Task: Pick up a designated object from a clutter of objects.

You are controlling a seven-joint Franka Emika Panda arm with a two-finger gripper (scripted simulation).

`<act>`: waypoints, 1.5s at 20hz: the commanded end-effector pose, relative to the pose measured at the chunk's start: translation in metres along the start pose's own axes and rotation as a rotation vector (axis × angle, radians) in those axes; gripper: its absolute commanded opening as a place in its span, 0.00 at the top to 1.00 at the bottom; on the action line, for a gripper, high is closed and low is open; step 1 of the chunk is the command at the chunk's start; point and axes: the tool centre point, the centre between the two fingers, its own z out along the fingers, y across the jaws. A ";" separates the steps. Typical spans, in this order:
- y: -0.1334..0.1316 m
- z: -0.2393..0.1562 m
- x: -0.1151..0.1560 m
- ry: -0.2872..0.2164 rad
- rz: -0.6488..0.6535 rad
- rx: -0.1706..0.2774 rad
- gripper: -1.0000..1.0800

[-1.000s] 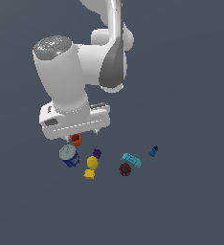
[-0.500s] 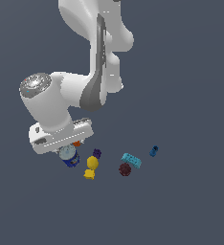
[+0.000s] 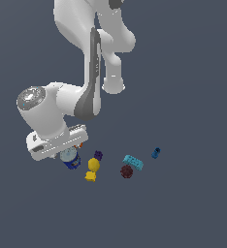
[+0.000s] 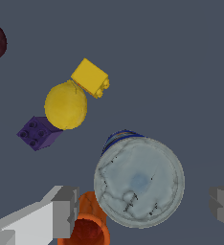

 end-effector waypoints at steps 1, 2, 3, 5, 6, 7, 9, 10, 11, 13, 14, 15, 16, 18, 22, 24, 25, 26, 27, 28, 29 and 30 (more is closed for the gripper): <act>0.001 0.002 0.000 0.000 -0.005 0.000 0.04; 0.001 0.001 0.000 0.000 -0.002 0.000 0.04; 0.001 0.001 0.000 0.000 -0.002 0.000 0.04; 0.001 0.004 -0.001 0.000 -0.002 0.000 0.04; 0.001 0.007 -0.001 0.000 -0.002 0.000 0.04; 0.001 0.010 -0.001 0.000 -0.002 0.000 0.04; 0.001 0.019 -0.001 0.000 -0.003 0.000 0.04; 0.000 0.025 -0.001 0.000 -0.003 0.000 0.04; 0.000 0.030 -0.001 0.000 -0.004 0.000 0.04; 0.000 0.040 -0.001 0.000 -0.004 0.000 0.04; 0.000 0.044 -0.001 0.000 -0.005 0.000 0.04; 0.000 0.047 -0.002 0.000 -0.005 0.000 0.04; 0.000 0.049 -0.001 0.000 -0.005 0.000 0.04; 0.001 0.052 -0.001 0.000 -0.005 0.000 0.04; 0.001 0.052 -0.001 0.000 -0.005 0.000 1.00; 0.001 0.052 -0.001 0.000 -0.005 0.000 1.00; 0.001 0.052 -0.001 0.000 -0.005 0.000 1.00; 0.001 0.052 -0.001 0.000 -0.005 0.000 1.00; 0.001 0.052 -0.001 0.000 -0.005 0.000 1.00; 0.001 0.052 -0.001 0.000 -0.005 0.000 1.00; 0.001 0.052 -0.001 0.000 -0.005 0.000 1.00; 0.001 0.052 -0.001 0.000 -0.005 0.000 1.00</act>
